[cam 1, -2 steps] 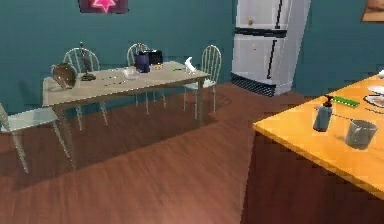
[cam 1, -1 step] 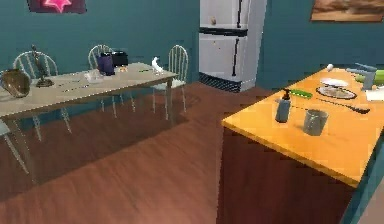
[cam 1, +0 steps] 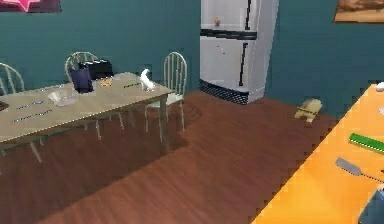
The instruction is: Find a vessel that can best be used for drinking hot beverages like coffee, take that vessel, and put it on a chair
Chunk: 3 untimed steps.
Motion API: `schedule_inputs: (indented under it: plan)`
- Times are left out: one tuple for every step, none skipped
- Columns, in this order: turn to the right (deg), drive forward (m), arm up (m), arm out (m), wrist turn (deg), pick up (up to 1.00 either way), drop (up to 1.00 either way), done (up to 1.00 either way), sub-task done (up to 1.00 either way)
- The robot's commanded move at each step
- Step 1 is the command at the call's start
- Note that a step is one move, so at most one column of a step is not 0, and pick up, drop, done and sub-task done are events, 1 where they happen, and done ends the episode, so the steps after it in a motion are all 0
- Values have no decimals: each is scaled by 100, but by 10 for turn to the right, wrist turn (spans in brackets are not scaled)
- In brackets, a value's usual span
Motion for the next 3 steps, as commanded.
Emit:
schedule_inputs:
  plan:
    - [-240,0,0,0,0,0,0,0,0]
    - [0,0,50,0,0,0,0,0,0]
    - [0,0,38,0,0,0,0,0,0]
